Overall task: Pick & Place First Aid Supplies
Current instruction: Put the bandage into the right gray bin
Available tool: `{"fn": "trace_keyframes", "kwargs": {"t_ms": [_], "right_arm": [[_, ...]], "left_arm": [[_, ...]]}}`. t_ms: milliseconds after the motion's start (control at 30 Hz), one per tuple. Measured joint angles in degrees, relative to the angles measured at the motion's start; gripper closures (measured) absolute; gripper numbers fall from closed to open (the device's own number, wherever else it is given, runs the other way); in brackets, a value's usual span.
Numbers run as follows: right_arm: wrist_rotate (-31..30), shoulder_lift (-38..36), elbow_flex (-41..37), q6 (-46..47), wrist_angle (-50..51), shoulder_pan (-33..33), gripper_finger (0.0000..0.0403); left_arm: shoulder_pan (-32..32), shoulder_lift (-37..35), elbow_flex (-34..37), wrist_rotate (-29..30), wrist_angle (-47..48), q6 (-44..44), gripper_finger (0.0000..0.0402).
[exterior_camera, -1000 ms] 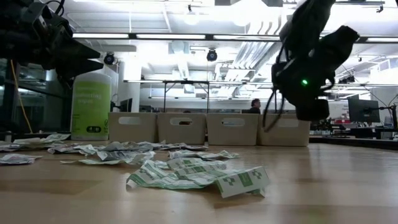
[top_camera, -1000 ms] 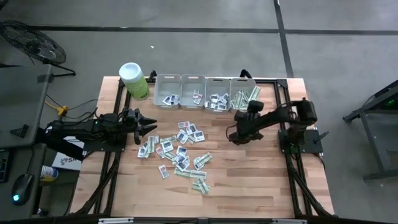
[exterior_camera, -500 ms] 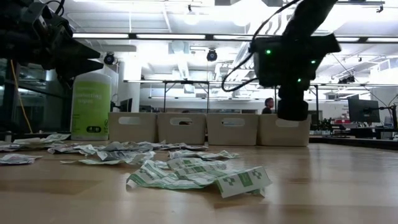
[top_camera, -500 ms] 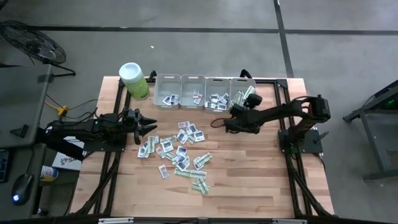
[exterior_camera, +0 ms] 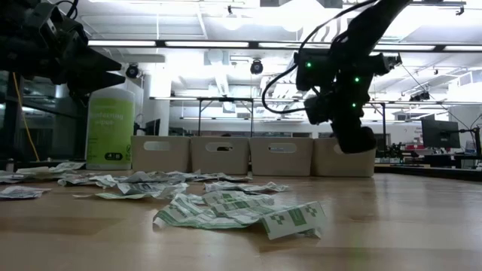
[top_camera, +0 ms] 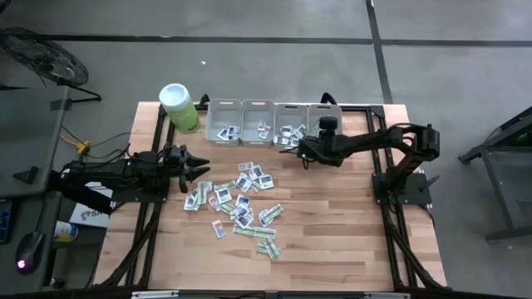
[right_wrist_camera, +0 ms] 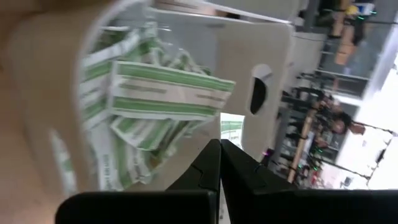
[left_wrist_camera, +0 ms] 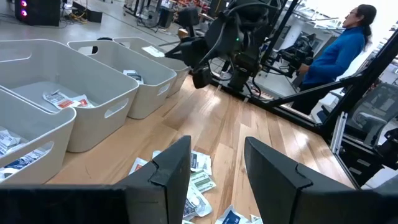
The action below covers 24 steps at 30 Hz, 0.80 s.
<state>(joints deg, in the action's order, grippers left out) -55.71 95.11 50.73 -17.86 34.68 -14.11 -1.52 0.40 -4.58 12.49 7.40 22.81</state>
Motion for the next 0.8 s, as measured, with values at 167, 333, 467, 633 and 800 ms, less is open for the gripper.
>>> {"fn": "trace_keyframes", "kwargs": {"t_ms": [167,333,467,633,800], "right_arm": [[4.46,0.02,0.01,-0.67,-0.08,-1.14,0.0403],[6.01,0.02,0.01,-0.45,-0.07,-2.16,0.0396],[5.83,0.02,0.01,-0.35,-0.08,-2.55,0.0368],[3.77,0.02,0.01,-0.33,-0.27,-2.49,0.0309],[-1.94,0.02,0.19,-0.1,-0.15,-0.78,0.0256]], "left_arm": [[-0.02,0.0,-0.02,0.0,0.0,0.0,0.0252],[0.0,0.0,-0.02,0.0,0.0,0.02,0.0252],[0.0,-0.01,-0.01,0.0,0.0,0.0,0.0252],[-0.02,0.0,-0.01,0.0,0.0,0.02,0.0252],[-0.02,0.0,0.0,0.0,0.0,0.0,0.0252]]}}
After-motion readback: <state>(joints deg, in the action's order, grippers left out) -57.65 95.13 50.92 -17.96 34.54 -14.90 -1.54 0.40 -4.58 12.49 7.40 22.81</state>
